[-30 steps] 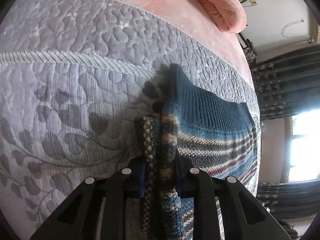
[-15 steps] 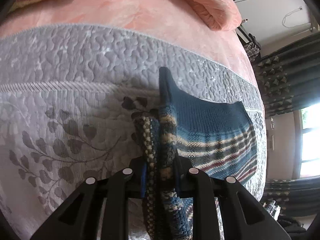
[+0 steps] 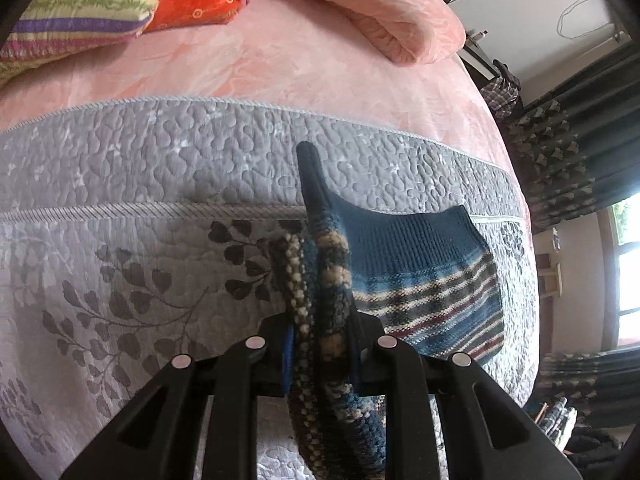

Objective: Fold small clothes
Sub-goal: 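Grasp the bundle edge with the left gripper and lift it, then fold the held edge over the bundle with the left gripper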

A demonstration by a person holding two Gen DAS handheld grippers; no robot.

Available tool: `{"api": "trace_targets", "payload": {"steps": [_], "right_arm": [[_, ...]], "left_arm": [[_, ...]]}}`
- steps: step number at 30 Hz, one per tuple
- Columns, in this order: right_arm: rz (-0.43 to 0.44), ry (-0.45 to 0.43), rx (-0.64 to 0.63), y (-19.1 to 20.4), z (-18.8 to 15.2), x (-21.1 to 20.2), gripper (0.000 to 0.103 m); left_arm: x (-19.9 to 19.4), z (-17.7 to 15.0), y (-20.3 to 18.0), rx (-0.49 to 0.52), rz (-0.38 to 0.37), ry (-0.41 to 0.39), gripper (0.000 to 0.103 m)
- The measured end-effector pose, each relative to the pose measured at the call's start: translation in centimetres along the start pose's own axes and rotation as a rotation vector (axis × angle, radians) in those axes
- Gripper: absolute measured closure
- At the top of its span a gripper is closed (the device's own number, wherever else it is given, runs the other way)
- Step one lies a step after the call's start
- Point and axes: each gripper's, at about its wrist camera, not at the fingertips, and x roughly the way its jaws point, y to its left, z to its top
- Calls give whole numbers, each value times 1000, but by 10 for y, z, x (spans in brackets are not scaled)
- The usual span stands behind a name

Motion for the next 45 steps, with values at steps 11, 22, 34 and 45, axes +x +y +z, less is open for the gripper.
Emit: {"api": "trace_targets", "payload": {"steps": [11, 22, 34, 45], "right_arm": [[-13, -29, 63, -37, 1, -21, 79], [-21, -47, 129, -71, 0, -36, 80], [-42, -67, 194, -110, -10, -51, 80], [-67, -67, 260, -152, -25, -62, 81]], "left_arm": [[-8, 8, -46, 46, 28, -13, 83], [-7, 14, -95, 98, 58, -15, 83], [2, 19, -152, 158, 89, -9, 83], [23, 22, -201, 208, 109, 8, 83]]}}
